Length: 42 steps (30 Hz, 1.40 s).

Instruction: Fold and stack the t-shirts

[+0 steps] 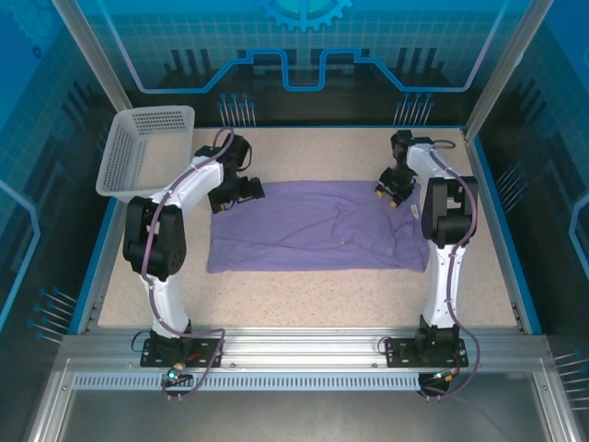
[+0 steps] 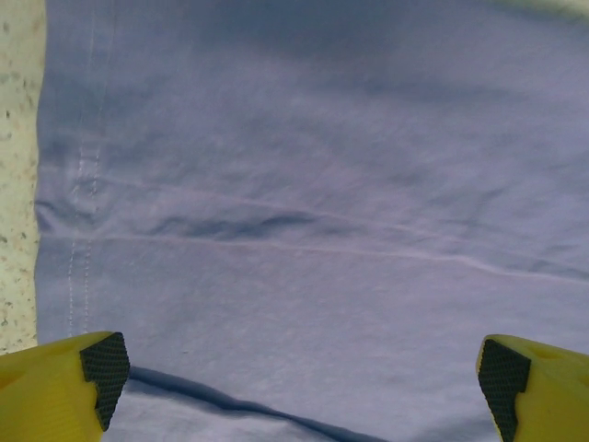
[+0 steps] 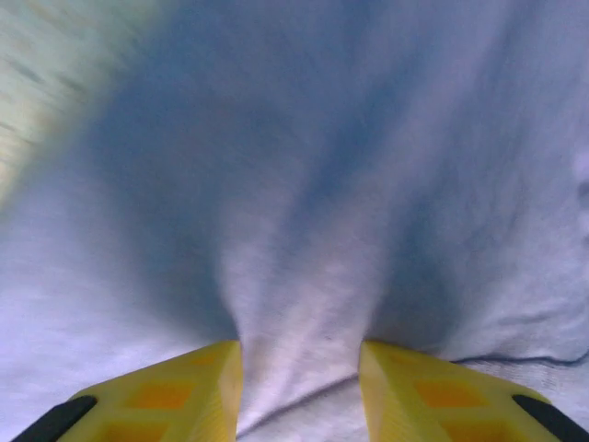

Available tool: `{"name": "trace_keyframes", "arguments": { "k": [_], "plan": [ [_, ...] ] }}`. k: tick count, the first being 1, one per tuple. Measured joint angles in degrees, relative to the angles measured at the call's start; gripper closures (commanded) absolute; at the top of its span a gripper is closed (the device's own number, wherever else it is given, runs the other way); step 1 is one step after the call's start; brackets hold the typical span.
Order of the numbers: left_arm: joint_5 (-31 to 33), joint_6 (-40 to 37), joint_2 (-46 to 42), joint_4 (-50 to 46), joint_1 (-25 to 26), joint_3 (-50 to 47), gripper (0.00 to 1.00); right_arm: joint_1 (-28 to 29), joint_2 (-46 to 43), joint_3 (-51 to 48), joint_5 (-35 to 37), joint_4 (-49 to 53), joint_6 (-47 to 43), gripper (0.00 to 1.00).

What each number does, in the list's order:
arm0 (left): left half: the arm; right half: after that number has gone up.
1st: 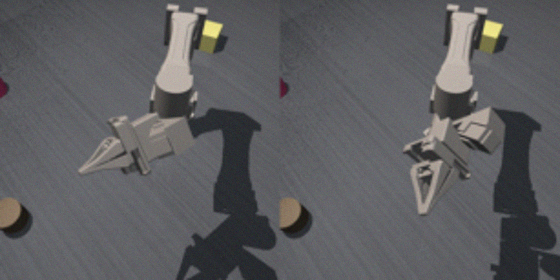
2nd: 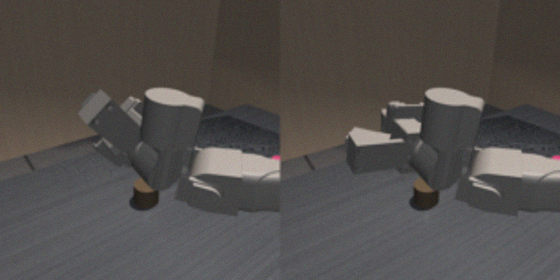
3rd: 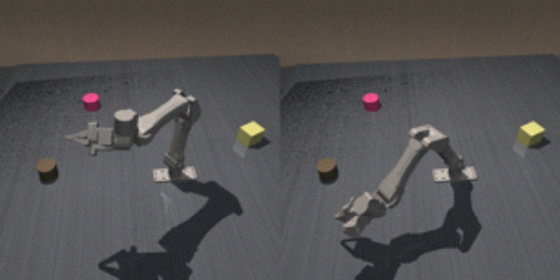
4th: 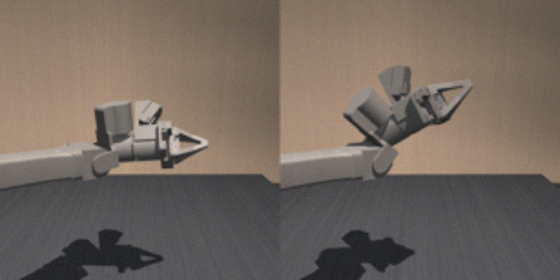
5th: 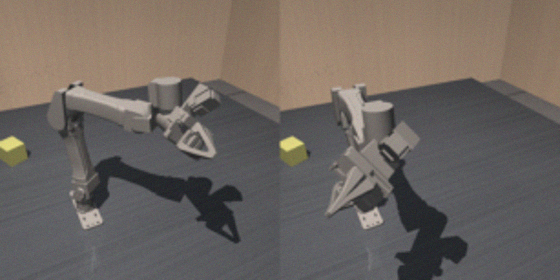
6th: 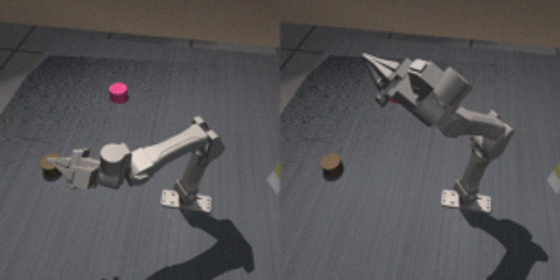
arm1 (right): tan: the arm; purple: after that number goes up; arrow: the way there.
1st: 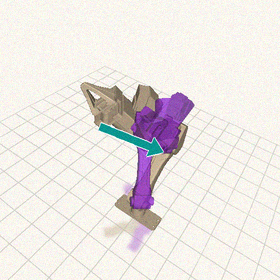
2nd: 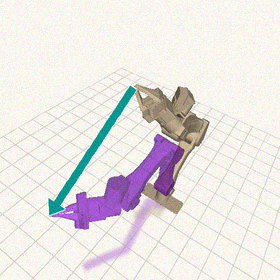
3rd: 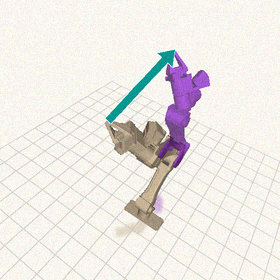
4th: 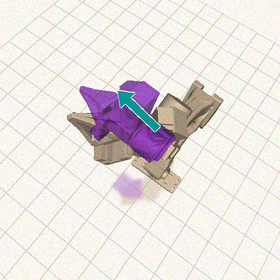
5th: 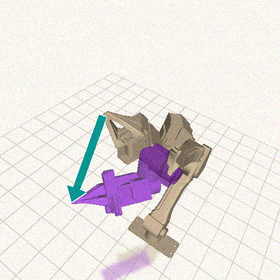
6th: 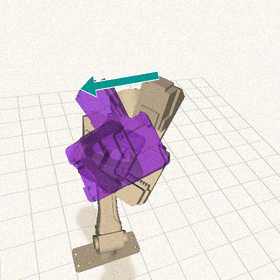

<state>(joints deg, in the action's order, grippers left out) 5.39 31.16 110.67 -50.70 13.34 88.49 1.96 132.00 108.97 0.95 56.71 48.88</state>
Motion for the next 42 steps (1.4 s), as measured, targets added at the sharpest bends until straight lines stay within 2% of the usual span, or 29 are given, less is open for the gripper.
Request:
{"name": "trace_keyframes", "arguments": {
  "k": [5, 11, 17, 21, 27, 31, 35, 38, 42],
  "plan": [
    [0.4, 0.0, -2.9, 0.8, 0.0, -7.9, 0.02, 1.4, 10.2, 16.3, 1.4, 3.6, 1.7, 0.61],
    [0.3, -0.2, -11.6, 1.0, 0.3, -15.7, 0.02, 3.1, 22.6, 38.8, -0.1, 4.0, 1.6, 0.58],
    [-0.3, -0.2, -16.4, 0.3, 1.3, -19.1, 0.02, 4.2, 27.7, 45.9, -5.8, -5.1, 0.1, 0.51],
    [-1.2, -1.2, -16.4, 0.0, 1.8, -19.1, 0.05, 5.7, 29.9, 48.1, -10.0, -11.5, -0.4, 0.48],
    [-6.6, -7.3, -13.1, 0.5, 4.3, -14.9, 0.08, 8.2, 29.3, 48.2, -13.7, -13.6, 0.5, 0.4],
    [-10.4, -12.3, -9.0, 1.6, 8.5, -10.8, 0.13, 8.0, 23.7, 46.0, -13.7, -11.1, 0.2, 0.4],
    [-13.6, -14.7, -5.7, 1.9, 12.5, -9.5, 0.22, 6.8, 10.9, 38.0, -11.5, -6.1, -1.8, 0.43],
    [-13.9, -14.8, -2.4, 1.5, 15.2, -7.9, 0.28, 6.2, -4.2, 22.4, -8.5, -4.1, -3.1, 0.44],
    [-13.9, -14.6, -0.7, 1.8, 17.7, -8.7, 0.28, 5.9, -24.3, -1.5, -5.0, -2.9, -3.1, 0.43]
  ]
}}
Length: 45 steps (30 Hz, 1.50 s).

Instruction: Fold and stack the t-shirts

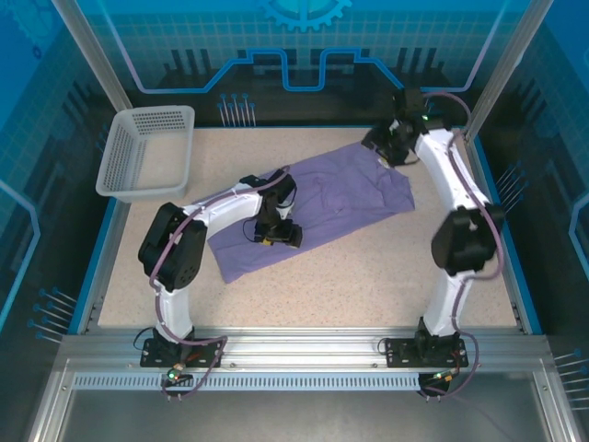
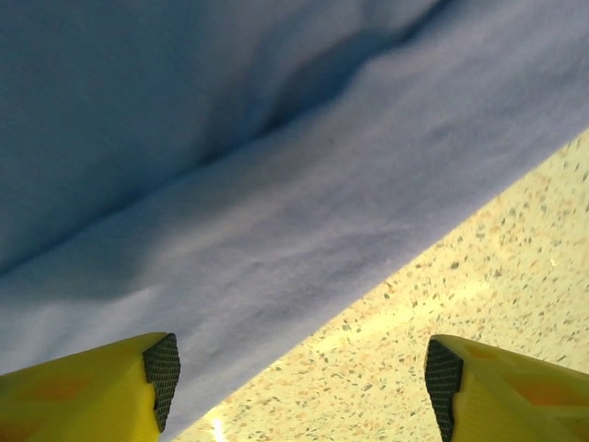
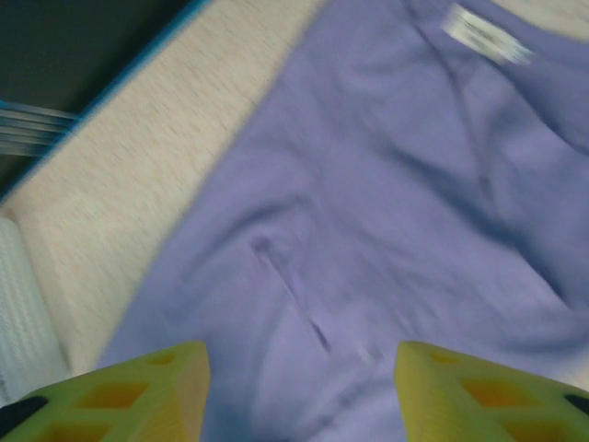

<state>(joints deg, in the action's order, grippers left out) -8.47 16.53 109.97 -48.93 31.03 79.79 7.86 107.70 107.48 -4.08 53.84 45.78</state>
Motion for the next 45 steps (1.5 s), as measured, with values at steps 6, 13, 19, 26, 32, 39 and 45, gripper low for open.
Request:
{"name": "trace_keyframes", "arguments": {
  "k": [6, 13, 19, 26, 32, 39, 45],
  "plan": [
    [2.4, 1.5, 4.1, -0.3, 1.4, 0.0, 0.32, -1.0, -14.4, -23.3, 3.1, 0.2, -1.3, 0.44],
    [5.2, 6.4, 13.3, -6.8, 7.3, 12.3, 0.31, -1.9, -16.3, -32.5, 3.6, 0.1, -3.7, 0.47],
    [2.8, 7.6, 22.1, -11.6, 16.8, 27.8, 0.28, -3.1, -22.0, -38.4, 3.5, -0.4, -3.8, 0.46],
    [-3.8, 6.9, 24.9, -14.6, 23.1, 33.2, 0.14, -6.9, -22.4, -42.3, 3.9, -1.5, -1.9, 0.46],
    [-2.3, 5.2, 19.5, -15.2, 20.5, 28.5, 0.01, -6.8, -13.5, -39.5, 4.8, -4.6, 1.4, 0.41],
    [2.3, 6.7, -2.5, -9.7, 4.7, 14.3, 0.02, -4.8, 3.5, -25.1, 8.1, -4.9, 3.8, 0.38],
    [3.3, 8.3, -8.2, -7.0, -8.3, 4.0, 0.03, -2.9, 14.6, -9.0, 11.4, -1.9, 4.7, 0.37]
  ]
}}
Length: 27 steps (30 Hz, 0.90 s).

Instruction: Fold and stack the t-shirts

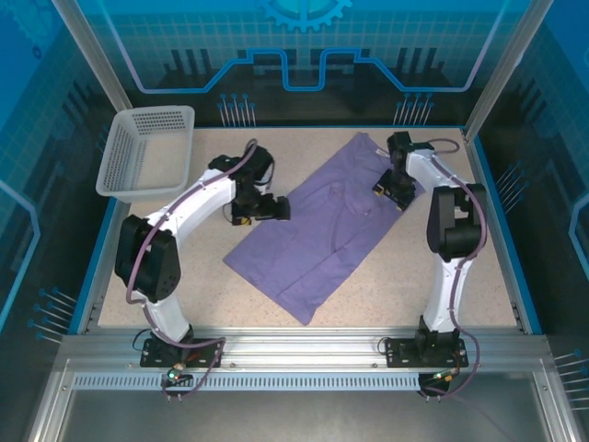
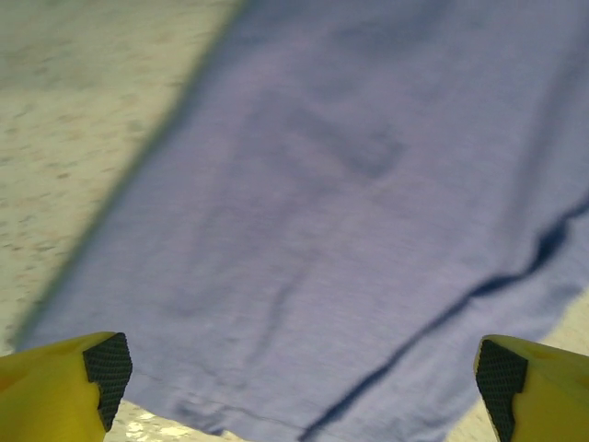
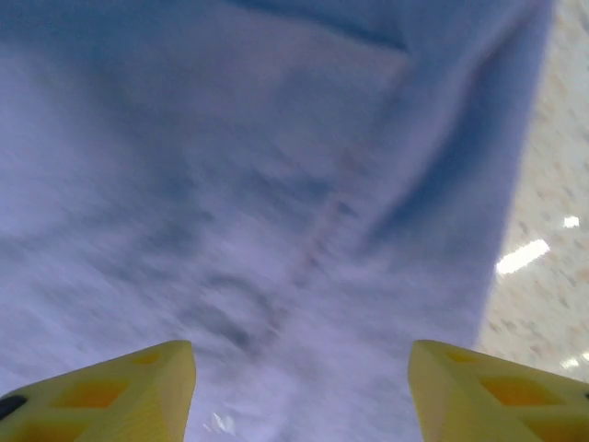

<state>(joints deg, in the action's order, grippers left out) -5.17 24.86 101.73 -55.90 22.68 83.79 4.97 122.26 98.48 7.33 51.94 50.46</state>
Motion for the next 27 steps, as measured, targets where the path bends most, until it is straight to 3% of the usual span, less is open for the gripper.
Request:
{"name": "trace_keyframes", "arguments": {
  "k": [8, 17, 27],
  "plan": [
    [-0.2, 2.1, -0.7, 0.3, -8.3, -8.9, 0.02, 3.7, 17.7, 23.1, 2.3, 7.4, -0.5, 0.37],
    [1.4, 3.8, -6.3, 0.6, -9.4, -11.4, 0.02, 8.9, 31.6, 48.8, -0.2, 13.1, -5.5, 0.38],
    [0.2, 6.7, -7.7, 1.9, -13.6, -17.8, 0.02, 13.3, 38.2, 59.0, -11.1, 4.2, -7.3, 0.37]
  ]
}}
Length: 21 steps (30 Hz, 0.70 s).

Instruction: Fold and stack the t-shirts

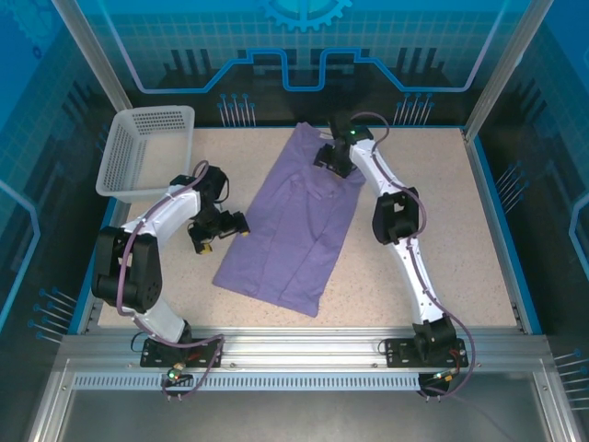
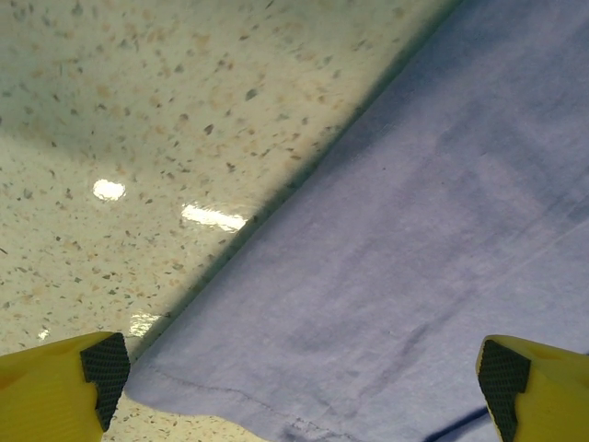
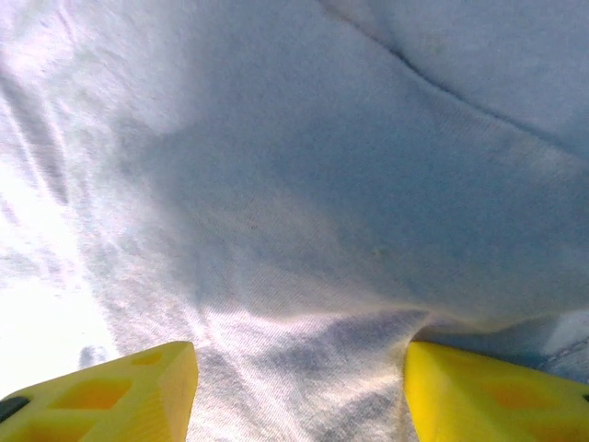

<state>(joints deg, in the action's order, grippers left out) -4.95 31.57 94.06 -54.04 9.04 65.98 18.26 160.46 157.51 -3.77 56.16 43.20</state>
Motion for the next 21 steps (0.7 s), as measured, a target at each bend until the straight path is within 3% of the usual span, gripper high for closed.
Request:
{"name": "trace_keyframes", "arguments": {
  "k": [4, 7, 12, 15, 21],
  "plan": [
    [-2.4, 0.1, 0.7, 1.5, -0.3, -0.9, 0.02, 0.6, 1.2, 1.2, -4.7, -3.7, -1.3, 0.34],
    [-4.8, 0.2, 3.5, 3.4, -0.3, -0.9, 0.03, 0.5, 1.1, 1.2, -7.5, -4.7, -1.0, 0.18],
    [-9.0, 0.7, 9.0, 6.3, -0.3, -1.8, 0.05, -0.6, -1.1, -0.5, -12.5, -3.9, 4.0, 0.17],
    [-11.3, 1.4, 10.5, 6.4, -0.3, -2.2, 0.05, -0.8, -8.2, -8.9, -12.2, -3.9, 4.4, 0.19],
    [-15.2, 1.6, 13.3, 4.9, 0.8, 0.0, 0.06, 0.5, -30.6, -35.4, -10.2, -5.8, 4.4, 0.29]
  ]
}}
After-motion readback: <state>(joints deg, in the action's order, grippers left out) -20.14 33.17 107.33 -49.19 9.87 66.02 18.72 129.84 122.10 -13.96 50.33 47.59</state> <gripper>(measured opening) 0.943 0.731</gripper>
